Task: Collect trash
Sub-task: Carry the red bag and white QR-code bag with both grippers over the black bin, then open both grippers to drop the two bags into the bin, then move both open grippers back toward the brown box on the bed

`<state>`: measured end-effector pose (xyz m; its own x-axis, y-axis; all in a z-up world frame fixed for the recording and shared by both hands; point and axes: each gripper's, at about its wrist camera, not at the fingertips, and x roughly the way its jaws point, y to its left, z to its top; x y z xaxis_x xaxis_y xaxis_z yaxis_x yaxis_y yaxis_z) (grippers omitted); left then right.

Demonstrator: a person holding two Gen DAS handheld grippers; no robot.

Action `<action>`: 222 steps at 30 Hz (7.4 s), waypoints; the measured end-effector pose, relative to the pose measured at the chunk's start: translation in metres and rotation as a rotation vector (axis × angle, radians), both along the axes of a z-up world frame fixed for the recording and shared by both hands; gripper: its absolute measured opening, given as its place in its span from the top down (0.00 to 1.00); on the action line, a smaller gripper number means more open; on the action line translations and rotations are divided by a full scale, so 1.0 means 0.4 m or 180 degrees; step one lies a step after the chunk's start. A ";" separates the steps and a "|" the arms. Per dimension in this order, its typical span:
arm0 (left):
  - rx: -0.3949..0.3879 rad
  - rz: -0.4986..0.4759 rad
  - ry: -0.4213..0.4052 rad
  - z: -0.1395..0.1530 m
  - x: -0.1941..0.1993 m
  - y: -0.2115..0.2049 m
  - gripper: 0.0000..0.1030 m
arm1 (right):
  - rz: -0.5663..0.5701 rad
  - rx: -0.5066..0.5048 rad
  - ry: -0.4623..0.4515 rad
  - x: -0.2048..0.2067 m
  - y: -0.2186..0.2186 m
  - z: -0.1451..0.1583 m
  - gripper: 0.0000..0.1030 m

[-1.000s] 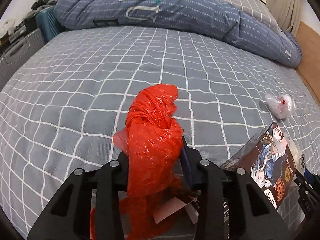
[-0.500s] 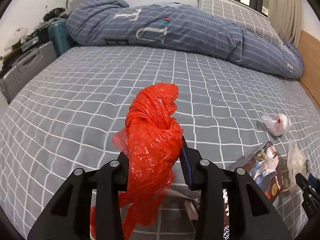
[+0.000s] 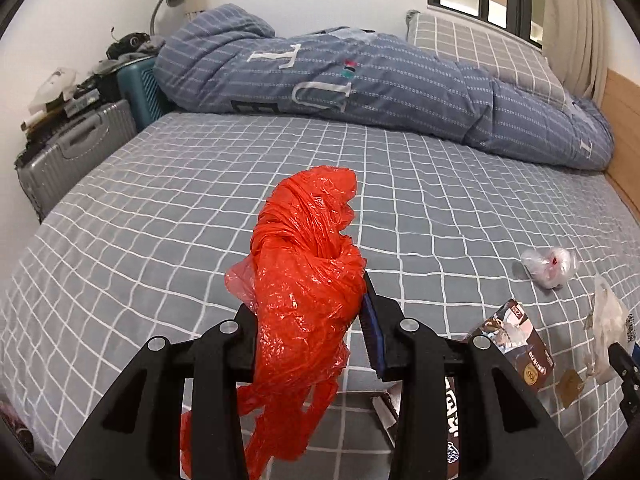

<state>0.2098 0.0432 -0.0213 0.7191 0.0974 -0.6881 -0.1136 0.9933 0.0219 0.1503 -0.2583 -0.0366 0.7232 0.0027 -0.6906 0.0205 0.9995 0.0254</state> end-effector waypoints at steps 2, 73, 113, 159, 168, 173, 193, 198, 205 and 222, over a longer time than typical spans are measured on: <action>0.0007 -0.0020 0.0017 0.008 -0.009 -0.002 0.64 | 0.0025 -0.0007 -0.0015 -0.007 0.006 0.010 0.66; -0.0240 -0.0419 0.0284 -0.050 -0.559 -0.108 0.64 | 0.0254 0.0053 -0.0154 -0.418 0.105 0.060 0.66; -0.0355 -0.0394 0.0525 -0.097 -0.841 -0.111 0.64 | 0.0391 -0.0006 0.0103 -0.698 0.154 -0.011 0.66; -0.0379 -0.0242 0.1367 -0.371 -0.925 -0.027 0.64 | 0.0689 -0.0078 0.1145 -0.739 0.257 -0.333 0.58; -0.0358 -0.0352 0.1466 -0.400 -0.916 -0.057 0.64 | 0.0599 -0.0070 0.1129 -0.733 0.222 -0.351 0.30; -0.0377 -0.0445 0.1550 -0.424 -0.906 -0.094 0.64 | 0.0412 -0.0017 0.1136 -0.736 0.150 -0.355 0.17; -0.0266 -0.0759 0.1573 -0.430 -0.898 -0.265 0.56 | -0.0143 -0.0049 0.1147 -0.745 -0.025 -0.345 0.09; -0.0244 -0.0682 0.1482 -0.408 -0.897 -0.244 0.33 | -0.0124 -0.0075 0.1051 -0.738 -0.007 -0.318 0.09; -0.0181 -0.0578 0.1269 -0.347 -0.889 -0.212 0.18 | -0.0076 -0.0090 0.0815 -0.736 0.018 -0.257 0.09; -0.0127 -0.0557 0.0501 -0.145 -0.850 -0.208 0.06 | -0.0125 -0.0134 0.0042 -0.720 0.001 -0.061 0.09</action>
